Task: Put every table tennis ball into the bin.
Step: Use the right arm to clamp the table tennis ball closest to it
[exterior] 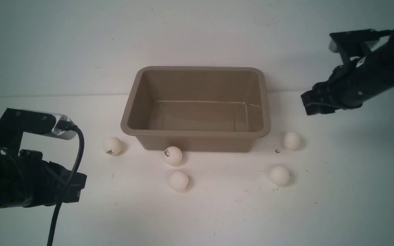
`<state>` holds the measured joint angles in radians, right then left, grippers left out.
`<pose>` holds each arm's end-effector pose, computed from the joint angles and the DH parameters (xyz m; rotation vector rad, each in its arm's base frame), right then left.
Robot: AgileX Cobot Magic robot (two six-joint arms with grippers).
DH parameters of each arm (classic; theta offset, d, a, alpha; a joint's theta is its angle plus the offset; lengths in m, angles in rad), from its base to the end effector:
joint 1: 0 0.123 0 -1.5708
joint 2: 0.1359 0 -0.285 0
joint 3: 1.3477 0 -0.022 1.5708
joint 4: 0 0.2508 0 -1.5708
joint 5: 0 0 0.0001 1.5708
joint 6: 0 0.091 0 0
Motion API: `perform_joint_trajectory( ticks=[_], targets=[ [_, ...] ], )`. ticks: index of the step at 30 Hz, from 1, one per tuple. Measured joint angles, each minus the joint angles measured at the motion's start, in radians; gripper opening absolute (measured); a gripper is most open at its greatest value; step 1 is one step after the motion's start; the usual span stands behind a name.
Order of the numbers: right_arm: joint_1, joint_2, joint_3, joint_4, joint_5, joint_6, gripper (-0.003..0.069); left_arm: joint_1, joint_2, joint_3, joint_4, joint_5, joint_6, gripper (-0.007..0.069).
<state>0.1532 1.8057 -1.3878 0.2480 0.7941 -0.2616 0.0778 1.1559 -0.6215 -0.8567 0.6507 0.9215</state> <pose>0.3805 0.0749 0.2477 -0.3742 2.6494 0.2570 0.2094 -0.0255 0.2445 0.3192 2.3781 -0.4697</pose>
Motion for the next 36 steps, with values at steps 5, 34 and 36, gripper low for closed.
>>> perform_joint_trajectory(
  ticks=[5,34,36],
  targets=[
    [0.0,0.107,-0.126,0.002,0.078,0.005,0.0461,0.0,0.0,0.0,0.0,0.0,0.003,-0.0004],
    [0.051,0.402,-0.302,-0.021,0.186,0.014,0.0477,0.0,0.0,0.0,0.034,0.004,0.007,-0.0004],
    [0.051,0.406,-0.302,-0.051,0.179,0.045,0.0437,0.0,0.0,0.0,0.034,0.004,0.007,-0.0004]
  ],
)
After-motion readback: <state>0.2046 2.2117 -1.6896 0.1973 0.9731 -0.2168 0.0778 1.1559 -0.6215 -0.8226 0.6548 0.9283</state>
